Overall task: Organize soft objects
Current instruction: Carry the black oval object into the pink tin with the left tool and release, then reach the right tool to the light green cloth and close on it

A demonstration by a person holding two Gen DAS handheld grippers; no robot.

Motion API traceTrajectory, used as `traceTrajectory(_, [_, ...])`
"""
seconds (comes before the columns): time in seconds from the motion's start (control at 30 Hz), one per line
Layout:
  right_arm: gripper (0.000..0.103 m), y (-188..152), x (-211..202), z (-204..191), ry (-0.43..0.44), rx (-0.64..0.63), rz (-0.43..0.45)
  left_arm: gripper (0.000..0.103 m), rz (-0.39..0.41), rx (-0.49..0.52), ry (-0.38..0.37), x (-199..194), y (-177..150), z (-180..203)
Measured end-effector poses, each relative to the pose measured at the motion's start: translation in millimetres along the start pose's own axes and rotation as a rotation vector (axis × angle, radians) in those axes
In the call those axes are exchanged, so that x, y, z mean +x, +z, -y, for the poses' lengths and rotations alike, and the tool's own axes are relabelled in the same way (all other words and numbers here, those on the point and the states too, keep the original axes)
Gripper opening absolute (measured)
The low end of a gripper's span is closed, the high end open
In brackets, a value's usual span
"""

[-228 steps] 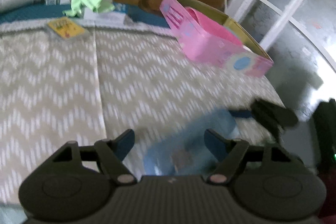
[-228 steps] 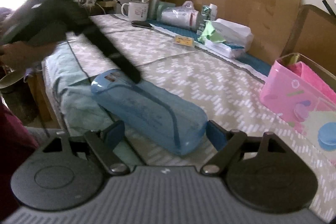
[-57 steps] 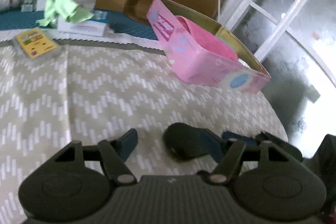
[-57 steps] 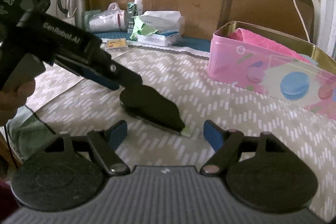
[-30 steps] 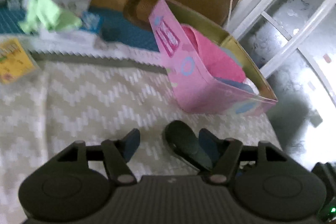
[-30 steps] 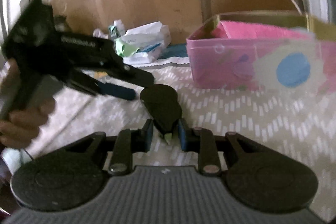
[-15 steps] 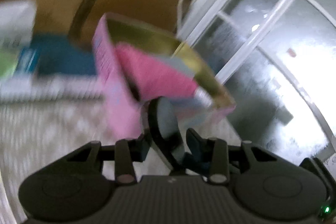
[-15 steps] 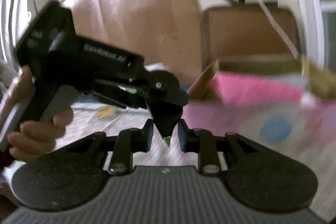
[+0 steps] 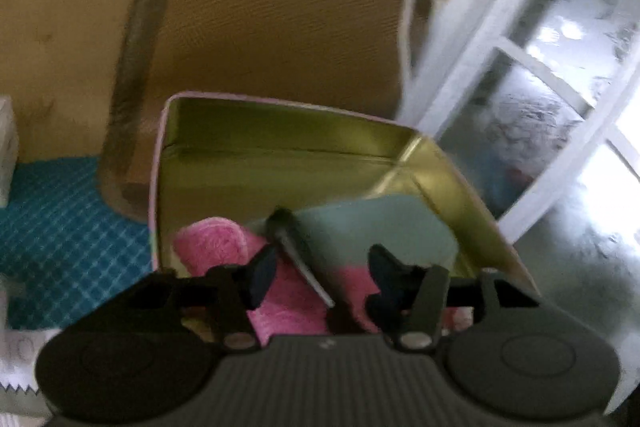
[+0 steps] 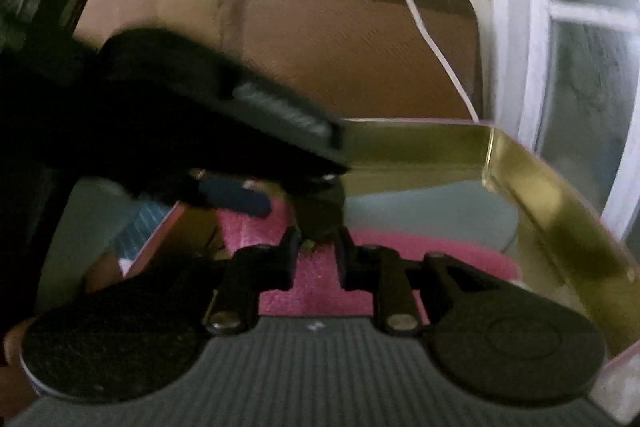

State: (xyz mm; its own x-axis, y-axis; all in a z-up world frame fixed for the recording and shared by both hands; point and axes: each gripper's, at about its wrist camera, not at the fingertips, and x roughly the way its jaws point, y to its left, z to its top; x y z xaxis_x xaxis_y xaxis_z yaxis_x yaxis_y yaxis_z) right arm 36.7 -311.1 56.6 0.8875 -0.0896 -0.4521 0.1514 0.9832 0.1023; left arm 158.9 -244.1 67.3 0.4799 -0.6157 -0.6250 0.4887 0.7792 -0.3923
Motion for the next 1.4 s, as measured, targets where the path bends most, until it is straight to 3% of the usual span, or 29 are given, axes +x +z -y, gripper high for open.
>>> traceTrajectory(0.07, [0.026,-7.0,-12.0,5.9,0.031,0.049,0.024,0.056,0.002,-0.023,-0.037,-9.8,-7.7,-7.4])
traceTrajectory(0.27, [0.026,-35.4,-68.6,-6.7,0.073,0.092,0.139,0.057,0.12,0.011,-0.074,-87.1,-57.2,-31.1])
traceTrajectory(0.4, [0.026,-43.3,-93.9,-44.3,0.204,0.031,0.178,0.061,0.194,-0.017,-0.017,-146.8,-99.2,-71.2])
traceTrajectory(0.47, [0.026,-41.8,-90.4,-71.7,0.291,-0.031,0.14,0.062,0.218,-0.046,0.072,-172.5,-120.3,-97.7])
traceTrajectory(0.6, [0.027,-35.7,-62.4,-124.0,0.402,-0.103,0.064,0.062,0.223,-0.101,0.33,-206.8,-155.8,-152.7])
traceTrajectory(0.67, [0.033,-28.7,-43.7,-151.7,0.428,-0.12,0.037,0.062,0.23,-0.099,0.462,-222.0,-174.6,-173.4])
traceTrajectory(0.73, [0.041,-20.7,-24.8,-178.7,0.436,-0.139,0.03,0.062,0.234,-0.098,0.538,-232.8,-189.2,-187.0])
traceTrajectory(0.77, [0.047,-18.6,-15.2,-192.3,0.438,-0.166,0.036,0.065,0.25,-0.102,0.543,-237.7,-194.3,-191.8])
traceTrajectory(0.8, [0.053,-14.4,-5.0,-205.1,0.433,-0.193,0.036,0.067,0.286,-0.125,0.492,-245.5,-195.6,-193.8])
traceTrajectory(0.93, [0.051,-10.7,42.2,-244.5,0.391,-0.232,-0.074,0.067,0.312,-0.145,0.477,-246.8,-190.8,-197.8])
traceTrajectory(0.97, [0.032,-12.7,50.3,-250.8,0.365,-0.25,-0.091,0.067,0.308,-0.154,0.475,-247.9,-189.9,-200.8])
traceTrajectory(1.0, [0.005,-14.4,53.9,-254.9,0.354,-0.265,-0.103,0.067,0.307,-0.165,0.468,-248.5,-189.7,-202.8])
traceTrajectory(1.03, [0.006,-15.9,51.6,-255.2,0.352,-0.266,-0.108,0.067,0.311,-0.179,0.457,-248.9,-189.5,-204.9])
traceTrajectory(1.23, [0.006,-39.2,-16.4,-218.3,0.447,-0.242,-0.116,0.068,0.342,-0.247,0.418,-255.2,-195.7,-215.3])
traceTrajectory(1.4, [0.006,-86.6,-92.1,-175.9,0.513,-0.345,-0.152,0.068,0.348,-0.237,0.366,-258.6,-199.6,-213.2])
